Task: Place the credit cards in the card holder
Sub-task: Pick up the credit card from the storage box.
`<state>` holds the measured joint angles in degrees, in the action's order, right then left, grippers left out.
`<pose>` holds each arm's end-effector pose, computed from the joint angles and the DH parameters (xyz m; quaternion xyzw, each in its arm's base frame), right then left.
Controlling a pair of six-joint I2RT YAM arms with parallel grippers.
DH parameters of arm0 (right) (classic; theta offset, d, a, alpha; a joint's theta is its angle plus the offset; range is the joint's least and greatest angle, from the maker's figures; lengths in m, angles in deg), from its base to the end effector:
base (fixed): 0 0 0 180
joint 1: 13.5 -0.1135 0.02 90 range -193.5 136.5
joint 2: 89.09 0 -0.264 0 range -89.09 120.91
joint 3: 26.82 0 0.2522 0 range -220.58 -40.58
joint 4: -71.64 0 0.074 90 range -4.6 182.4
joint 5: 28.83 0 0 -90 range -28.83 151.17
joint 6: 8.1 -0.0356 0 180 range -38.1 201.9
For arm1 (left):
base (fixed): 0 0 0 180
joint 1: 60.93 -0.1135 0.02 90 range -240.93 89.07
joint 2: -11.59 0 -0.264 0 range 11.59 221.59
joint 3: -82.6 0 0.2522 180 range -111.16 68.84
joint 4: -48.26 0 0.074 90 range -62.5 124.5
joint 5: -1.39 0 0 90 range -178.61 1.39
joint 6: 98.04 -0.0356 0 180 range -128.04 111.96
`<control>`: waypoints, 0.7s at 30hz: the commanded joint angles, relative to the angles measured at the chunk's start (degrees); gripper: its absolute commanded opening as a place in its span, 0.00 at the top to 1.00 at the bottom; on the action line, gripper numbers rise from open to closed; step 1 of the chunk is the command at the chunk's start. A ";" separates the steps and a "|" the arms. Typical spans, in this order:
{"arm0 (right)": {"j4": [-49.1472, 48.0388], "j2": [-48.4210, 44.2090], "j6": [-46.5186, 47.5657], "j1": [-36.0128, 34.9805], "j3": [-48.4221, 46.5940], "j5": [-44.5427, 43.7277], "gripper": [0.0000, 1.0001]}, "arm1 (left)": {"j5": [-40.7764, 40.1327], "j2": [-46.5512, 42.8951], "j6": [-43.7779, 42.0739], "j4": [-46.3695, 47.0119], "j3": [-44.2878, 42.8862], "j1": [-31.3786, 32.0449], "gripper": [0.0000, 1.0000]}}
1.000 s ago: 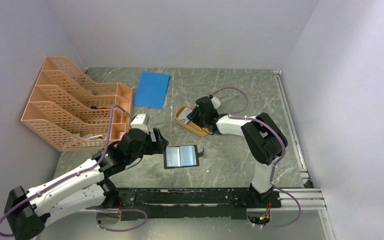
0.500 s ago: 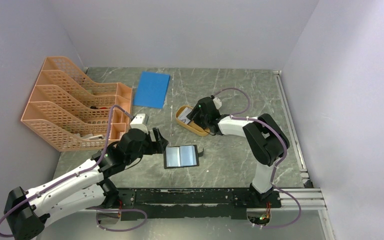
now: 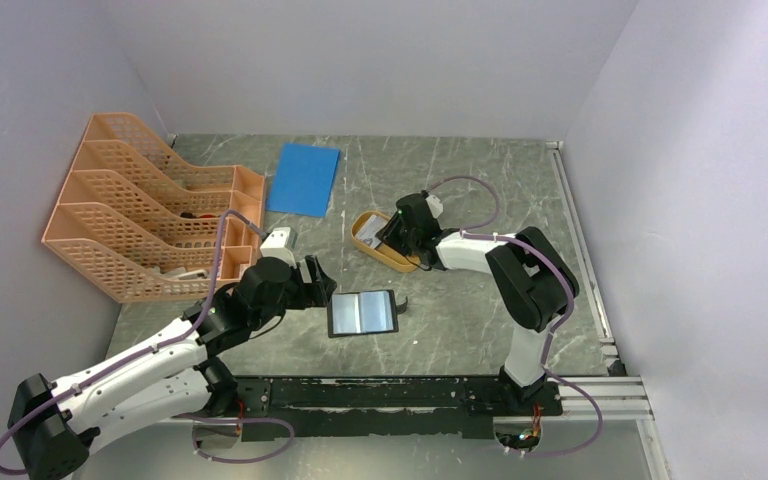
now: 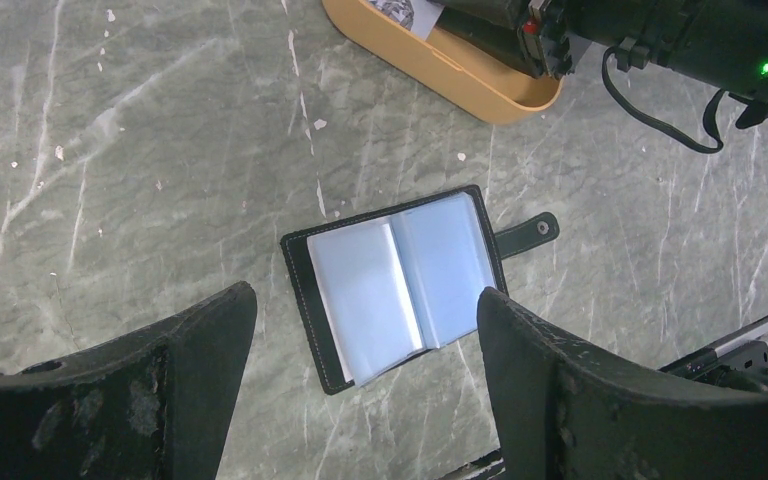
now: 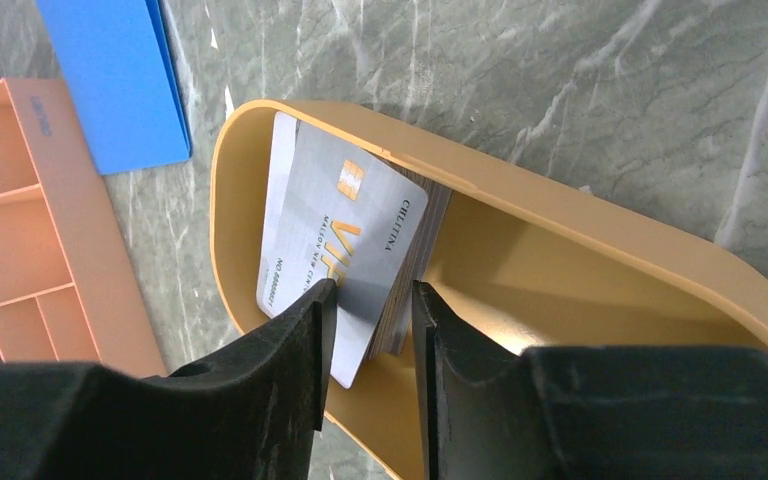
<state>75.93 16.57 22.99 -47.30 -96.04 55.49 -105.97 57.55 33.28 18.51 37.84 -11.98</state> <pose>0.3153 0.2068 0.1465 0.2175 0.8817 0.2702 0.3199 0.1270 -0.1297 0.2425 -0.0170 0.8632 -0.2526 0.4367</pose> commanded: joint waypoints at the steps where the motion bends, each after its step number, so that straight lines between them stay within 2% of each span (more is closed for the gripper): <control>1: 1.67 -0.95 0.50 0.65 2.12 -1.01 0.65 | -0.92 -0.26 -0.28 0.61 0.24 -0.28 0.15; 21: 2.30 -4.20 1.79 0.77 1.94 -1.05 0.86 | -0.21 0.71 -0.45 1.46 0.07 -0.33 0.15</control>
<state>75.86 14.04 23.67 -46.88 -94.78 55.49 -105.97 58.18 33.26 18.57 37.84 -11.98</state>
